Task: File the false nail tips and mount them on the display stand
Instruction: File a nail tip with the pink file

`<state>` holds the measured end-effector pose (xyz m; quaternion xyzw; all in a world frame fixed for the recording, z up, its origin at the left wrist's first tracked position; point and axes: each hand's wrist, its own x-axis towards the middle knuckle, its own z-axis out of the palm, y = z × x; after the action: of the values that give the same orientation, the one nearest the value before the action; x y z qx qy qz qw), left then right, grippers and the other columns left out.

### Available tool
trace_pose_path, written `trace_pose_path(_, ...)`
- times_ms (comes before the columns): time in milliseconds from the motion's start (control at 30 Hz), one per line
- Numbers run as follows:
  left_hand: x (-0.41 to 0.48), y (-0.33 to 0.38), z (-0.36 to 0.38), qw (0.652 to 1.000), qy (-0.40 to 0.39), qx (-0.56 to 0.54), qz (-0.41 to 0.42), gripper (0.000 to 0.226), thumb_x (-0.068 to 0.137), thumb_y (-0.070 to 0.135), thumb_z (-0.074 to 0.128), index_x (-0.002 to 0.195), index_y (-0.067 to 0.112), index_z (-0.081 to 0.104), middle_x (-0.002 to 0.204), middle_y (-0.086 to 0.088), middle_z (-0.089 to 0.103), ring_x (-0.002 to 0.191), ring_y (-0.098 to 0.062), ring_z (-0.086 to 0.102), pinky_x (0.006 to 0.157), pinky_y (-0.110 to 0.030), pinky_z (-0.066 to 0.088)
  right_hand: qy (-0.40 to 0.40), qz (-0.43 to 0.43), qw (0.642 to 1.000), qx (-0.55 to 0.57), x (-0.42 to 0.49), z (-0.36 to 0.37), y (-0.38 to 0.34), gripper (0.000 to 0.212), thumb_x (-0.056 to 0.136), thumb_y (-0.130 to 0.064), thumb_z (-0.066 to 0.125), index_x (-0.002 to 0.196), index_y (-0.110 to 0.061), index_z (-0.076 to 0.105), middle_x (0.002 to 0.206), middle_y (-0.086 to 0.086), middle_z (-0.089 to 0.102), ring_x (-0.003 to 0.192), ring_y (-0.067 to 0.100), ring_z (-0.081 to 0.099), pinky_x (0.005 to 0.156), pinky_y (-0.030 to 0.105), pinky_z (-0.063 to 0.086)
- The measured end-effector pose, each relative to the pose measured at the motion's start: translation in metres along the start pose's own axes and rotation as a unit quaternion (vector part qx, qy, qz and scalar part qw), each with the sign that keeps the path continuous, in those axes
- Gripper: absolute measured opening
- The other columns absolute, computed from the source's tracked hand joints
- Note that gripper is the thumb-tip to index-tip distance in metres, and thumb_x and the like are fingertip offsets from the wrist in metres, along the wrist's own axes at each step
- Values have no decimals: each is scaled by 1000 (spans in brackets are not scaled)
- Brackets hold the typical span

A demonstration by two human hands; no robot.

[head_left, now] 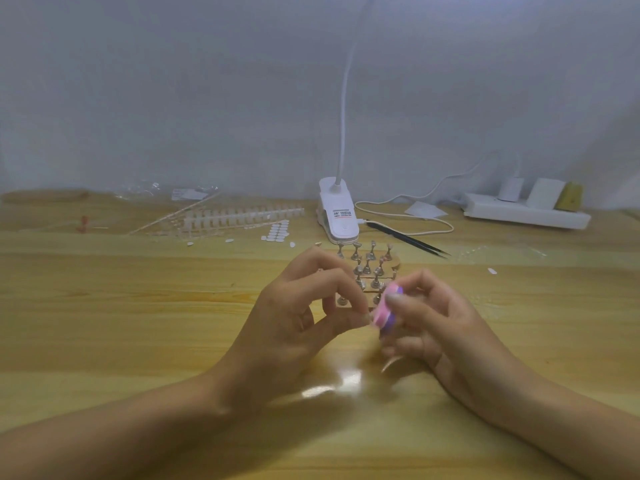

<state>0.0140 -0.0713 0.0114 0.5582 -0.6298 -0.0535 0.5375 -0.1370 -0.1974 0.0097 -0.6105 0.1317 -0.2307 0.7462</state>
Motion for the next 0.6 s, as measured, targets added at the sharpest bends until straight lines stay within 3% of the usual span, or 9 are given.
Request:
trace_pose_path(100,0,-1,-1,1000,11,-14,-20,9,83,25,75,79,23,67,98,9,54,75,-15,55,53,-22,41,-61,4,996,-62,-3,5,1,24,78,-25,80,87,-15,60,81,16,70,67,25,68,55,27,56)
trace_pose_path(200,-1,-1,0,1000,-6,-11,-13,8,83,23,75,79,20,69,97,9,55,74,-18,56,52,-23,41,25,-8,1000,13,0,1,1,23,79,-21,78,88,-12,59,78,18,67,56,23,65,49,27,54)
trace_pose_path(333,1,-1,-2,999,15,-20,-37,11,82,30,75,77,23,68,95,13,55,73,-11,55,54,-20,41,-48,7,997,-60,-1,2,4,30,81,-23,77,94,-8,55,82,17,69,63,27,67,54,27,56)
trace_pose_path(467,0,-1,1,1000,1,-9,-27,7,82,23,74,78,20,68,96,12,56,74,-15,56,52,-21,40,26,-5,1000,17,2,0,3,21,76,-23,75,87,-12,61,79,17,68,58,22,64,49,26,54)
trace_pose_path(600,2,-2,-1,999,24,-12,-47,9,82,26,75,77,22,68,94,13,55,73,-10,55,53,-20,41,-58,-4,996,-60,-1,3,4,25,80,-27,79,89,-13,60,84,17,71,69,23,67,57,26,56)
